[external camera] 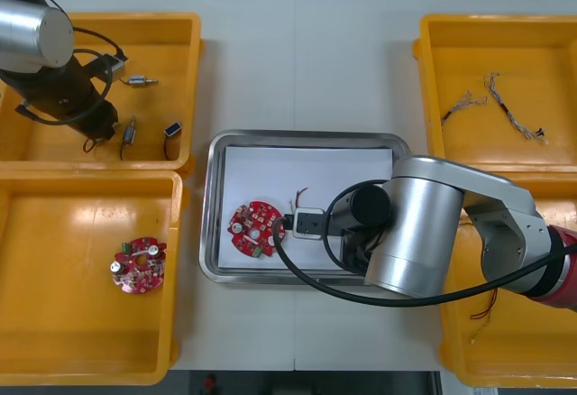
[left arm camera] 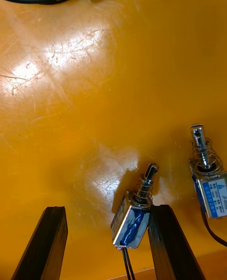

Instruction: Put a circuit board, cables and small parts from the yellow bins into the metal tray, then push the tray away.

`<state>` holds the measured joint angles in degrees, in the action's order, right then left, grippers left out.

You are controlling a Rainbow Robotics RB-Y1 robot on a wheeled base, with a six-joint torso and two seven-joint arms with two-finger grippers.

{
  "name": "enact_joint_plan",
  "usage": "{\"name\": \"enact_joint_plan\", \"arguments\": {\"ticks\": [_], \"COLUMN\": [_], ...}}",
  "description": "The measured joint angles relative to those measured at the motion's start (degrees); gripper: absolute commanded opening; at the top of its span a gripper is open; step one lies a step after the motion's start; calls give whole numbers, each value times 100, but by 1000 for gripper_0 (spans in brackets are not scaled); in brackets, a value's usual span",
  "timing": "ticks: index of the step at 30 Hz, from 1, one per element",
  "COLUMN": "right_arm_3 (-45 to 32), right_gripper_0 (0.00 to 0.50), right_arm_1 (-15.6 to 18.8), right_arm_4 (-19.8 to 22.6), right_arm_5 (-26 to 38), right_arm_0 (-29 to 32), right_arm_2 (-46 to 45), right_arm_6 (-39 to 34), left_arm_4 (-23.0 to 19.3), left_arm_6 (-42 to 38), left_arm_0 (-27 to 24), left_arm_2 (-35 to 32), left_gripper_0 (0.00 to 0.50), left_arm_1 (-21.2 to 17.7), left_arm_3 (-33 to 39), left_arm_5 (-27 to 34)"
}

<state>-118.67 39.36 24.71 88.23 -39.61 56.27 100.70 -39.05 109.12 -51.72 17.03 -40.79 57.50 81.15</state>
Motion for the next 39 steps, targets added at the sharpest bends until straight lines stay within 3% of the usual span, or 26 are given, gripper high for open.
{"name": "enact_joint_plan", "arguments": {"ticks": [21, 22, 23, 24, 25, 26, 27, 28, 29, 39], "right_arm_3": [3, 3, 3, 3, 3, 3, 3, 3, 3, 3], "right_gripper_0": [0, 7, 62, 122, 329, 438, 459, 500, 500, 500], "right_arm_1": [7, 7, 7, 7, 7, 7, 7, 7, 7, 7], "right_arm_4": [143, 143, 143, 145, 145, 146, 146, 146, 146, 146], "right_arm_5": [32, 32, 33, 33, 33, 33, 33, 33, 33, 41], "right_arm_0": [75, 78, 82, 87, 92, 95, 96, 97, 97, 102], "right_arm_2": [0, 0, 0, 0, 0, 0, 0, 0, 0, 0], "right_arm_6": [0, 0, 0, 0, 0, 0, 0, 0, 0, -2], "left_arm_4": [-47, -47, -47, -47, -47, -47, -47, -47, -47, -49], "left_arm_6": [0, 0, 0, 0, 0, 0, 0, 0, 0, 0], "left_arm_0": [-18, -18, -18, -18, -18, -18, -18, -18, -18, -18], "left_arm_2": [79, 79, 79, 79, 79, 79, 79, 80, 82, 179], "left_gripper_0": [500, 500, 500, 460, 380, 306, 252, 116, 3, 0], "left_arm_1": [5, 5, 5, 5, 5, 6, 6, 6, 8, 10], "left_arm_3": [-134, -134, -134, -134, -134, -134, -134, -134, -134, -134], "left_arm_5": [-159, -160, -160, -160, -160, -160, -160, -160, -160, -213]}}
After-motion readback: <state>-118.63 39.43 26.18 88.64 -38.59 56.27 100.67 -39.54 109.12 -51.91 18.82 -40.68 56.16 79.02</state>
